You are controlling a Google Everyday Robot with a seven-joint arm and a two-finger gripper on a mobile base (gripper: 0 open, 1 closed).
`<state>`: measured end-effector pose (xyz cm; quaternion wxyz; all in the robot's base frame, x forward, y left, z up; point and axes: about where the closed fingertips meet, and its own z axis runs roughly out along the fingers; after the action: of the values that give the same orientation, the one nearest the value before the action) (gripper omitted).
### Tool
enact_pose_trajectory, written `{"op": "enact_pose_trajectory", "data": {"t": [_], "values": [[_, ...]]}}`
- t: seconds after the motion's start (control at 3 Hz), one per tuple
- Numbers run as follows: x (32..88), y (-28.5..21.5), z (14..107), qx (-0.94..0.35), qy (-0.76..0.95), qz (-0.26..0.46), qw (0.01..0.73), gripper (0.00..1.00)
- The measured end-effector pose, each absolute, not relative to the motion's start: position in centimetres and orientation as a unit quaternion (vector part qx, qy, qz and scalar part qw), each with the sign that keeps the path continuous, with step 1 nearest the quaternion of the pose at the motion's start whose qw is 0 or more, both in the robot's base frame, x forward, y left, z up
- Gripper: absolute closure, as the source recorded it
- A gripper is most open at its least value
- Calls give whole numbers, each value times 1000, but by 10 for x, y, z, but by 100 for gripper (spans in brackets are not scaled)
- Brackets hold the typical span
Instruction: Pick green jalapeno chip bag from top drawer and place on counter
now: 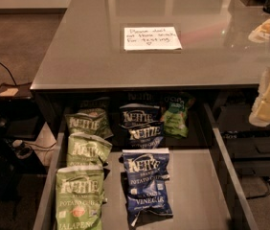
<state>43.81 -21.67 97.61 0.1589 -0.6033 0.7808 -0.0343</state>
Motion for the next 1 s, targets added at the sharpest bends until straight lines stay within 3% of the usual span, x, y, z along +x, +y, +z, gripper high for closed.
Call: {"op": "enact_pose_trajectory", "data": {"t": [1.0], "values": [[418,-196,957,-593,786,5,174,0]]}}
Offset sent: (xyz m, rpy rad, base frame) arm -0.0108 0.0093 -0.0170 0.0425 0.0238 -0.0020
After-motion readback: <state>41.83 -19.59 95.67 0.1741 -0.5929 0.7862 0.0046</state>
